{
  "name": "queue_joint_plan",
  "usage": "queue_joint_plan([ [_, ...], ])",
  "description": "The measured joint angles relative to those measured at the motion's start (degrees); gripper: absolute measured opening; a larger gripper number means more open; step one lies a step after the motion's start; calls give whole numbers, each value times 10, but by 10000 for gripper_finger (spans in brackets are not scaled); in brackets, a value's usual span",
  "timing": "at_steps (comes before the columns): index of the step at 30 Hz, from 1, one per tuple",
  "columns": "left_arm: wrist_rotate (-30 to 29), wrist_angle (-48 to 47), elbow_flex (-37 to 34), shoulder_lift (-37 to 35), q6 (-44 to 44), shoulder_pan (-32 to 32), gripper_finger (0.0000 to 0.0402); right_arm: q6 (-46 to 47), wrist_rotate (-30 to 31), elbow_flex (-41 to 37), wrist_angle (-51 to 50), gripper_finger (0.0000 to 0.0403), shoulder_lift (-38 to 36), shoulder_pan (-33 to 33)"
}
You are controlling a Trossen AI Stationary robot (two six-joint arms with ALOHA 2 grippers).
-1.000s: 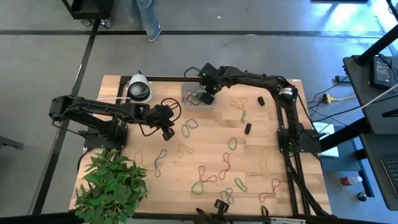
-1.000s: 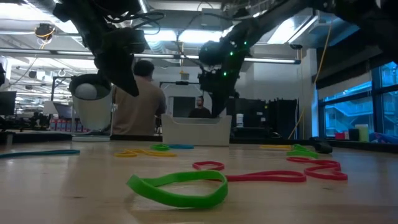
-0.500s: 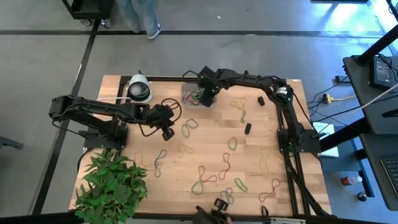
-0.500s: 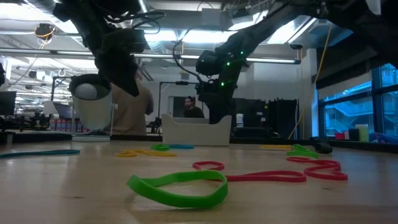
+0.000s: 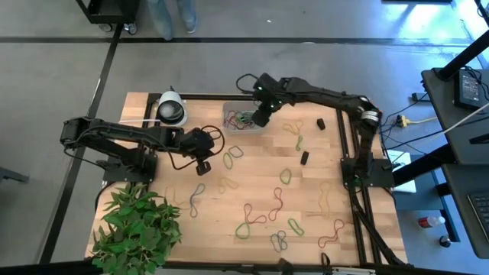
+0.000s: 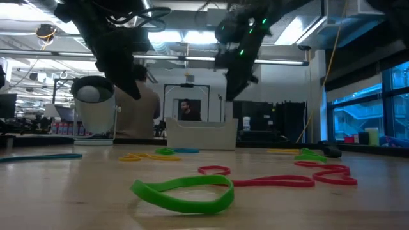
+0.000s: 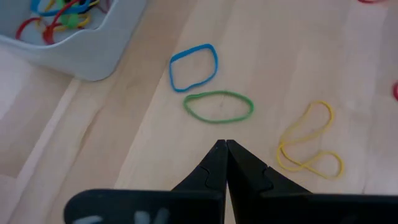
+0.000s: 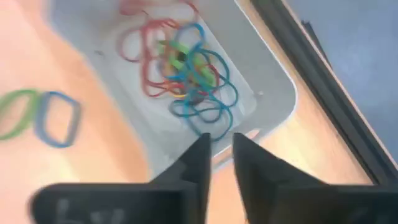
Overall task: Pick and place rubber bands into bin
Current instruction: Put the yellow rubber band into the white bin
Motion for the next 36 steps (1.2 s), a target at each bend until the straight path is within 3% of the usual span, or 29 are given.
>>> queue_joint_plan([
  [3, 7, 0, 0, 0, 21, 0, 1, 24, -1, -60, 12, 9, -57, 24],
  [10, 17, 0, 0, 0, 28, -2, 9, 162, 0, -289, 128, 9, -244, 119],
  [18, 39, 0, 0, 0, 16, -29, 90, 330, 53, -505, 242, 9, -420, 259],
  [23, 39, 0, 0, 0, -43, -75, 140, 390, 86, -576, 249, 9, -476, 328],
  [27, 11, -13, 4, 9, -119, -135, 158, 393, 87, -605, 250, 9, -499, 365],
  [32, -10, -123, 46, 55, -226, -202, 159, 388, 87, -617, 243, 9, -513, 403],
  [36, 23, -200, 75, 109, -283, -239, 158, 360, 87, -618, 224, 9, -514, 425],
])
